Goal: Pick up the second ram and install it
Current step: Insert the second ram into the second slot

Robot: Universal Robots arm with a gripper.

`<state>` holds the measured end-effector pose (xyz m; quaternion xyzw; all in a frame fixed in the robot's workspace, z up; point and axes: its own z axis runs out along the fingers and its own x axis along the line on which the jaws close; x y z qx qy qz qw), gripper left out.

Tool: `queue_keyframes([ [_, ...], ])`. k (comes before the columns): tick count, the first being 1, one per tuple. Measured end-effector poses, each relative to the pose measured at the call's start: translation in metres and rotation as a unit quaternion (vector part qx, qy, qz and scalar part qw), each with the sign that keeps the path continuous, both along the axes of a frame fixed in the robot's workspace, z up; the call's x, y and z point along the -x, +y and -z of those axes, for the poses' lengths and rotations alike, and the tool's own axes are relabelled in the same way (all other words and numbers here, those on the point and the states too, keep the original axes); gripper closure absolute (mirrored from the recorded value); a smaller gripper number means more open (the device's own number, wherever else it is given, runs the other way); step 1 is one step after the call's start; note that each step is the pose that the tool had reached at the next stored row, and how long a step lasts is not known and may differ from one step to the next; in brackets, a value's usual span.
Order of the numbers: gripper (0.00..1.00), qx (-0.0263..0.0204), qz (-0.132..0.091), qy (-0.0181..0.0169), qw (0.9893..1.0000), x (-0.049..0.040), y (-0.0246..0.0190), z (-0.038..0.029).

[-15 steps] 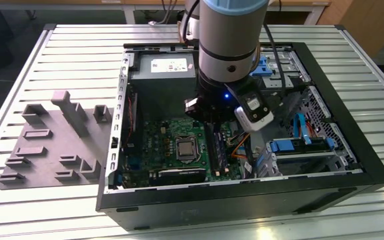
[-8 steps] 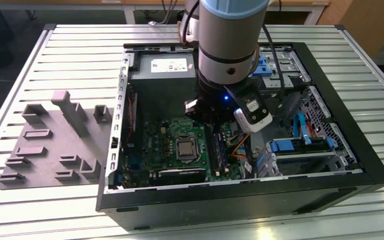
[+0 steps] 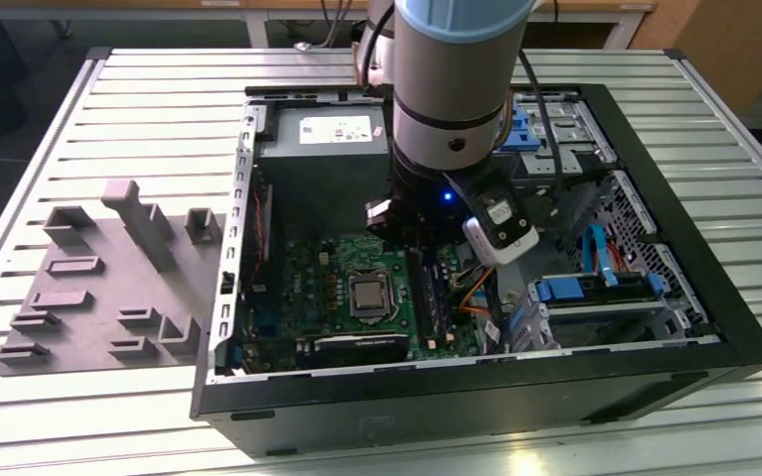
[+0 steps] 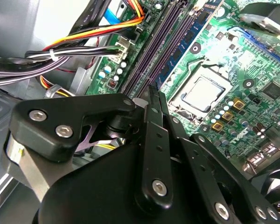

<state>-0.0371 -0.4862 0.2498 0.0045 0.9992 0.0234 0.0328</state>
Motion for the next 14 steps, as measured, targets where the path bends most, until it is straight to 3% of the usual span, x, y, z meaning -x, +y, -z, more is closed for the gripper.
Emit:
queue_keyframes([
  [14,0.89,0.0,0.0,0.0,1.0,0.0,0.0,0.0036],
])
